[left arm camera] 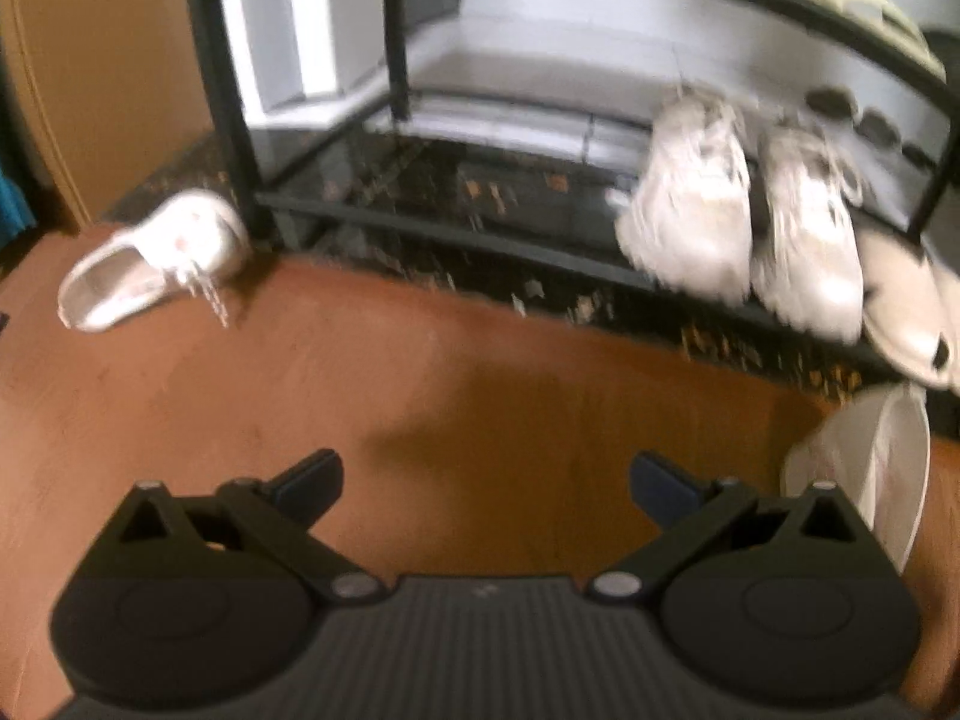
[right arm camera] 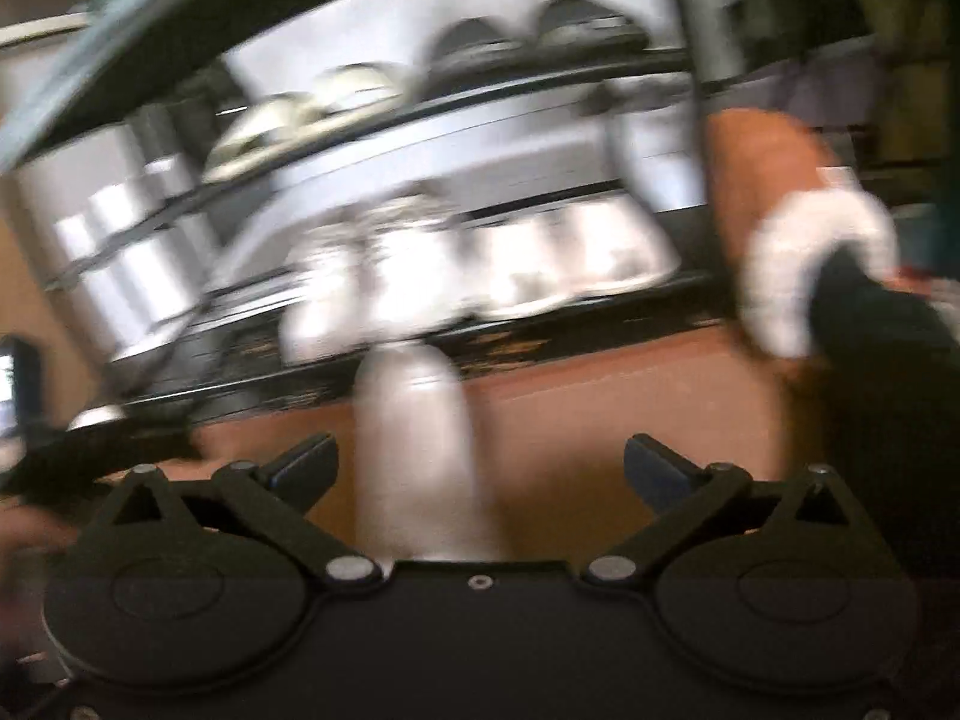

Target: Organize scattered shoes

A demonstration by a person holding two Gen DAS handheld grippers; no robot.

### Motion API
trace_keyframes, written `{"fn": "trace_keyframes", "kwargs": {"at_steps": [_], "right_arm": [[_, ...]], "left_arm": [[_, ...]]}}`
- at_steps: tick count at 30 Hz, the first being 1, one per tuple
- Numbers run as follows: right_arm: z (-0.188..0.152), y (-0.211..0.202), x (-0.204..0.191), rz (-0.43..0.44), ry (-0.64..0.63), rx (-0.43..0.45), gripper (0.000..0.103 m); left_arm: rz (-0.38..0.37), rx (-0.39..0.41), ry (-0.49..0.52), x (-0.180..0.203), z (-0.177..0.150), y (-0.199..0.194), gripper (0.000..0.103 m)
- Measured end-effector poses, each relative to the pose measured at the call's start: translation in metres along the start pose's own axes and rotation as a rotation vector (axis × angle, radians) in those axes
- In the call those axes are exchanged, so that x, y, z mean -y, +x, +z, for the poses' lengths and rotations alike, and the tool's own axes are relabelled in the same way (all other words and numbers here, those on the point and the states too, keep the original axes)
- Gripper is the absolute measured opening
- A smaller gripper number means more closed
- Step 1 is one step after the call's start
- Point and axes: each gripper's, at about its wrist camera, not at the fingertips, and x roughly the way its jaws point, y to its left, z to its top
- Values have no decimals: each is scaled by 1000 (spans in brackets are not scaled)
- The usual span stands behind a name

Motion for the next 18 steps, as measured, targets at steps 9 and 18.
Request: {"fn": "trace_keyframes", "kwargs": {"at_steps": [9, 18], "right_arm": [[-1, 25, -7, 0, 27, -21, 103], [-5, 21, 0, 10, 40, -46, 103]], "left_arm": [[18, -3, 66, 15, -11, -4, 102], [17, 3, 99, 22, -16, -3, 102]]}}
